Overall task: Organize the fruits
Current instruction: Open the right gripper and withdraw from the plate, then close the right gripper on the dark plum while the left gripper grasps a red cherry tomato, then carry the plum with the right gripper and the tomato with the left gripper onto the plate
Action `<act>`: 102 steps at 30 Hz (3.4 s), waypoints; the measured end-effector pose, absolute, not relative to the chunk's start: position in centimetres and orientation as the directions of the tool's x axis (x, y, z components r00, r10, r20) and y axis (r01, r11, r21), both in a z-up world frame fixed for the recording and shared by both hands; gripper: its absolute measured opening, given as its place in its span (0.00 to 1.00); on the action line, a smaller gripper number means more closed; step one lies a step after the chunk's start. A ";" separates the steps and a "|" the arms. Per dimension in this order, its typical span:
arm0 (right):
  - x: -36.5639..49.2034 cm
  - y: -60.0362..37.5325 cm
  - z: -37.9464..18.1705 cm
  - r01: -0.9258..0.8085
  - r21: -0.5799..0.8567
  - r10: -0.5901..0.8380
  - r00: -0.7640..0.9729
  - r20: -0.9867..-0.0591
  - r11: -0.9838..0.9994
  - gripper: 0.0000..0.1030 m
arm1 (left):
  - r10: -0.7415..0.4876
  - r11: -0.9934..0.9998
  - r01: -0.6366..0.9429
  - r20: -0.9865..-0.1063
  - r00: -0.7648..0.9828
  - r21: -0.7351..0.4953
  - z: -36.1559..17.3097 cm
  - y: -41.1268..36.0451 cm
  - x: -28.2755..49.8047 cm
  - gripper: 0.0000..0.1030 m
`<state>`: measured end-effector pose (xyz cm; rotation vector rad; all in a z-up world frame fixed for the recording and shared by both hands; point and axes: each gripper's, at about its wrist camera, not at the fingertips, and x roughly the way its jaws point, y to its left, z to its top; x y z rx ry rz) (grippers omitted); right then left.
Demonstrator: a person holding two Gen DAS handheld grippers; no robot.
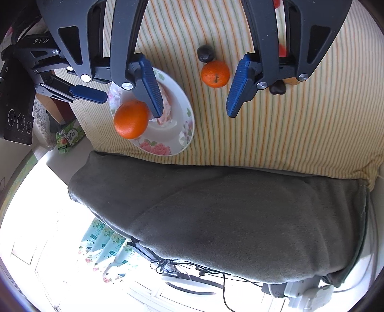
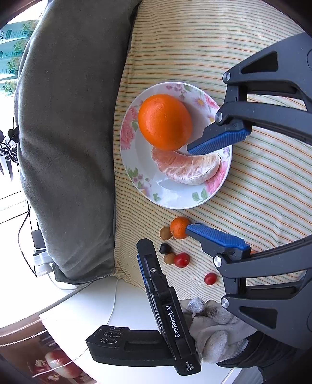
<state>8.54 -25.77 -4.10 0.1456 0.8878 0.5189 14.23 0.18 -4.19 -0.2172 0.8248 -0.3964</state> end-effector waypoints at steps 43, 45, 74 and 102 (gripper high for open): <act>6.1 -16.3 -8.3 -0.509 0.285 0.522 0.417 -0.744 0.812 0.65 | -0.404 0.904 0.131 -0.709 0.578 -0.408 -9.6 8.6 9.7 0.40; 6.2 -16.0 -8.7 -0.504 0.290 0.522 0.412 -0.747 0.813 0.62 | -0.407 0.903 0.134 -0.714 0.569 -0.408 -9.9 8.3 9.8 0.37; 10.1 -12.3 -12.0 -0.477 0.223 0.441 0.413 -0.797 0.850 0.42 | -0.297 0.953 0.126 -0.771 0.564 -0.275 -11.9 6.2 11.8 0.33; 8.1 -14.9 -9.8 -0.479 0.246 0.476 0.448 -0.757 0.842 0.23 | -0.301 0.952 0.149 -0.736 0.607 -0.267 -10.1 6.4 10.3 0.30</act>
